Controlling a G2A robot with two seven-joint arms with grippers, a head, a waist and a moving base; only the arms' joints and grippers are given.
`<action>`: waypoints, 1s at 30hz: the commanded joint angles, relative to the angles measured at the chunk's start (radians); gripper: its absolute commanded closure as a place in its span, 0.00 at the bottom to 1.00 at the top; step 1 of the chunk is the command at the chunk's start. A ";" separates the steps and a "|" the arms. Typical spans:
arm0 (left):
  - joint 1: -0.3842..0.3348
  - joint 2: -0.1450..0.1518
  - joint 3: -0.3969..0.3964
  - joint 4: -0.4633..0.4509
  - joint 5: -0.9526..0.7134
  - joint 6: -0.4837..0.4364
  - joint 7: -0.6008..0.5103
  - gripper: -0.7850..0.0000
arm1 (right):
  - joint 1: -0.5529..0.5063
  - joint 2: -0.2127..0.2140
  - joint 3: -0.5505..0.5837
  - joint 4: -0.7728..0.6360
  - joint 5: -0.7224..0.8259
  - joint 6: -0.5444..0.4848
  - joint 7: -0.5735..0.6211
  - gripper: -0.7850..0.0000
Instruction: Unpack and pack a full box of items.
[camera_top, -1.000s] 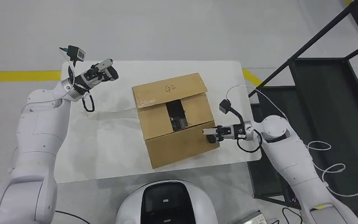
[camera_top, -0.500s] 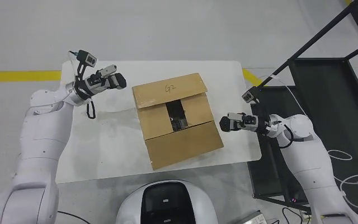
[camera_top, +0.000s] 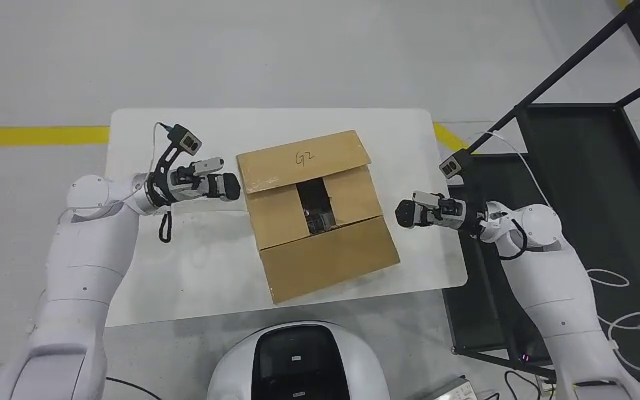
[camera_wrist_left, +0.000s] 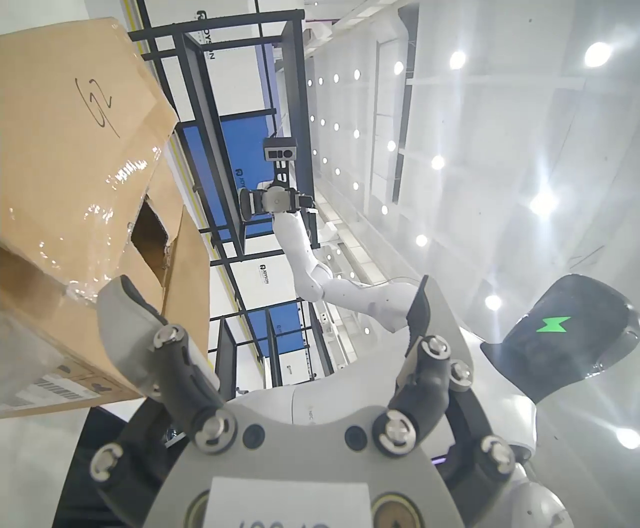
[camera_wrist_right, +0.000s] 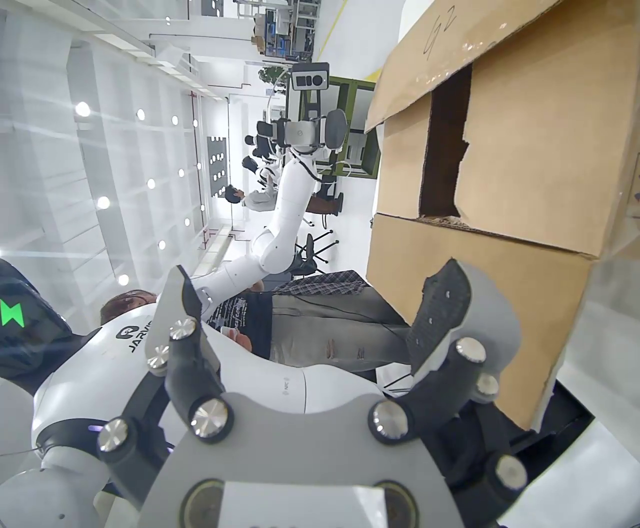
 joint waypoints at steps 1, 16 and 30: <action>0.000 0.000 0.000 0.000 0.000 0.000 0.000 0.00 | 0.000 0.000 0.000 0.000 0.000 0.000 0.000 0.00; 0.100 -0.006 0.048 -0.042 -0.082 0.158 -0.021 0.00 | 0.000 0.000 0.000 0.000 0.000 0.000 0.000 0.00; 0.008 -0.041 0.102 0.113 -0.194 0.093 -0.018 0.00 | 0.000 0.000 0.000 0.000 0.000 0.000 0.000 0.00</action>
